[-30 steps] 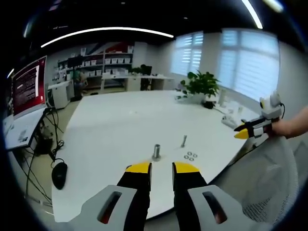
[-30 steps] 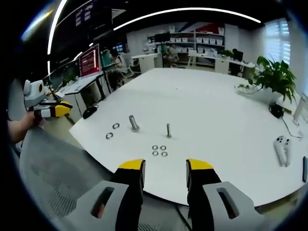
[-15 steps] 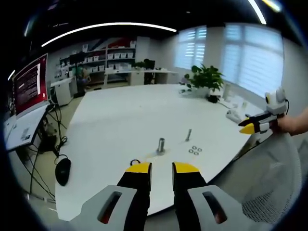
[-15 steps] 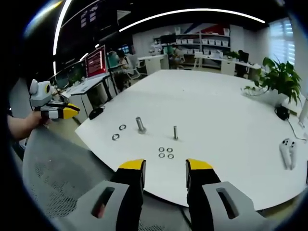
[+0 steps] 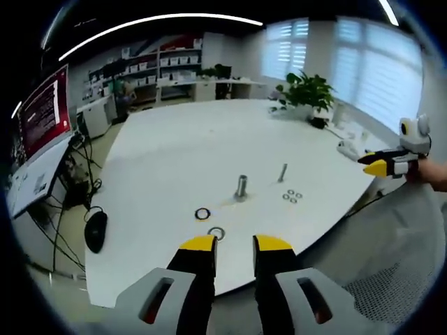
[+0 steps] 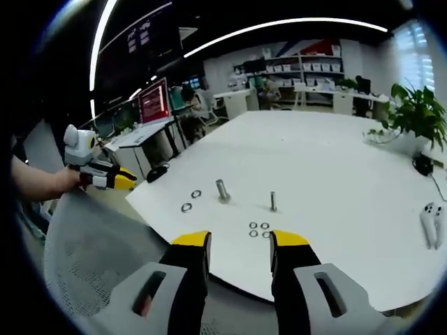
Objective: Place the washer onto the threaded stud by aligning its center hole with the stud, sliding it down to the base, and recovering from edge contact or off-axis alignment until the washer reaches the visible bottom stop.
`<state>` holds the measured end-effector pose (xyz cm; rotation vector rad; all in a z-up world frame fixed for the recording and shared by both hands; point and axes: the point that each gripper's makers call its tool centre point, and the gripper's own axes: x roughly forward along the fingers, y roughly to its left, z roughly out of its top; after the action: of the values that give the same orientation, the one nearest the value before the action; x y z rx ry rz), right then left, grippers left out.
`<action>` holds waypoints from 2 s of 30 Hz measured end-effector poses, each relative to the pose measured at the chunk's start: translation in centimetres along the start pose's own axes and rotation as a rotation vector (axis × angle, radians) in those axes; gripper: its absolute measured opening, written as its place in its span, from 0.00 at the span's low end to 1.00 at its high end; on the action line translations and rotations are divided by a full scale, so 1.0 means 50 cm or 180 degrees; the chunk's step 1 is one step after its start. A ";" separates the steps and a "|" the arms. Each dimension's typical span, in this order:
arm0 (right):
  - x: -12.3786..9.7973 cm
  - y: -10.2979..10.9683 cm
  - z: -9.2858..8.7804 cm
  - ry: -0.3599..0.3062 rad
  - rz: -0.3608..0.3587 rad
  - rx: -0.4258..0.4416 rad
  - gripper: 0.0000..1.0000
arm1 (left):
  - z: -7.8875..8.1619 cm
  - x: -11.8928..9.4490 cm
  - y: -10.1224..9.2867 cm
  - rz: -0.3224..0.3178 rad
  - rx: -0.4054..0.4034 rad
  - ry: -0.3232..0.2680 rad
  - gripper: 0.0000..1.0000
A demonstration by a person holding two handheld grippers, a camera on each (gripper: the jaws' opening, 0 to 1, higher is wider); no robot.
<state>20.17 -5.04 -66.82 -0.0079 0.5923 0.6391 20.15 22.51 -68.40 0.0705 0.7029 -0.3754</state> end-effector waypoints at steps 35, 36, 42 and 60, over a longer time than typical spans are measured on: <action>0.009 0.010 -0.001 0.0043 0.0143 0.0003 0.37 | -0.019 0.011 -0.011 -0.0115 0.0055 0.0229 0.23; 0.009 0.010 -0.001 0.0042 0.0137 0.0011 0.37 | -0.023 0.014 -0.015 -0.0177 0.0019 0.0272 0.24; 0.009 0.017 -0.004 0.0067 0.0197 0.0021 0.37 | -0.044 0.019 -0.049 -0.0418 0.0237 0.0524 0.24; 0.008 0.025 -0.007 0.0087 0.0281 0.0034 0.35 | -0.068 0.151 -0.011 -0.0387 0.0632 0.1187 0.26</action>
<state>19.55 -3.88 -67.12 0.0196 0.6252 0.7225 23.12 20.26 -75.80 0.2924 1.0396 -0.5560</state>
